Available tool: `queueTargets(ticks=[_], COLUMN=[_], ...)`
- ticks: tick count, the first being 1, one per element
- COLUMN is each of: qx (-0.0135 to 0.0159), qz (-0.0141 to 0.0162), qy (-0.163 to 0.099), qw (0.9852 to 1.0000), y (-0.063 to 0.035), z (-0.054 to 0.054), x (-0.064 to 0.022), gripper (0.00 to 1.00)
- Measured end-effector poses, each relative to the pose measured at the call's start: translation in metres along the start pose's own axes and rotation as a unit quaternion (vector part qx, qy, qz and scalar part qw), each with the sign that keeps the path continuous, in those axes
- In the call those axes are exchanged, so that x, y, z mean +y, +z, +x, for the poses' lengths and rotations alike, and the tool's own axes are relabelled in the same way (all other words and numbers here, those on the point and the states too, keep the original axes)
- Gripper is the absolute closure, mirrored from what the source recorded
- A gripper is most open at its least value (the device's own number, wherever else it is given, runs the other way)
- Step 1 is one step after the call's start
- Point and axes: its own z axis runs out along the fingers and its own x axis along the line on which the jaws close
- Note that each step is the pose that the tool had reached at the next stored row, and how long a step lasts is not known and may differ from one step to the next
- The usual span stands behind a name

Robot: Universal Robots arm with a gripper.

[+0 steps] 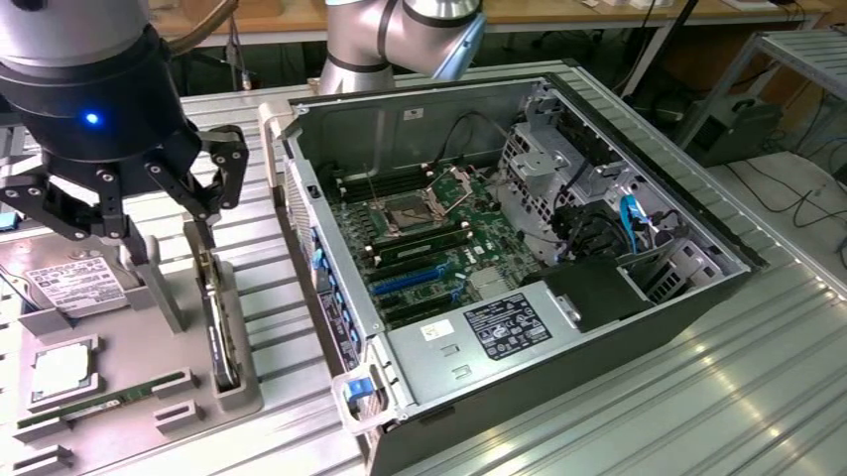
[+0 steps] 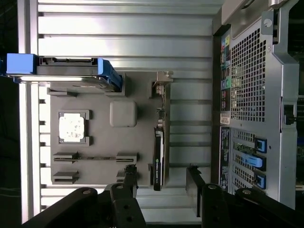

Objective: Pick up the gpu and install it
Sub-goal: 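Pick up the gpu and move the gpu toward the slot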

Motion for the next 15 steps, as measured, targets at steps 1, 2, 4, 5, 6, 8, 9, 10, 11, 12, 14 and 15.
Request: queueTargets(ticks=[1, 2, 4, 5, 6, 8, 9, 10, 11, 12, 14, 15], qx=[0.0001, 0.0, 0.0, 0.0, 0.0, 0.0001, 0.0001, 0.0, 0.0, 0.0, -0.0001, -0.0001], qz=[0.0001, 0.0001, 0.0001, 0.0001, 0.0, 0.0001, 0.0001, 0.0001, 0.0, 0.0, 0.0001, 0.0001], qy=[0.0, 0.0, 0.0, 0.0, 0.0, 0.0, 0.0, 0.0, 0.0, 0.0, 0.003, 0.003], qw=[1.0, 1.0, 1.0, 1.0, 1.0, 1.0, 1.0, 1.0, 1.0, 1.0, 1.0, 1.0], y=[0.002, 0.004, 0.0079, 0.0097, 0.0115, 0.0143, 0.0155, 0.0167, 0.018, 0.0197, 0.0233, 0.0249], z=[0.0, 0.0, 0.0, 0.0, -0.001, -0.002, -0.003, -0.004, -0.005, -0.005, -0.006, -0.006], x=[-0.0001, -0.0001, -0.0002, -0.0003, -0.0004, -0.0005, -0.0005, -0.0006, -0.0007, -0.0007, -0.0006, -0.0007], gripper=[0.46, 0.46, 0.46, 0.46, 0.46, 0.46, 0.46, 0.46, 0.46, 0.46, 0.46, 0.46])
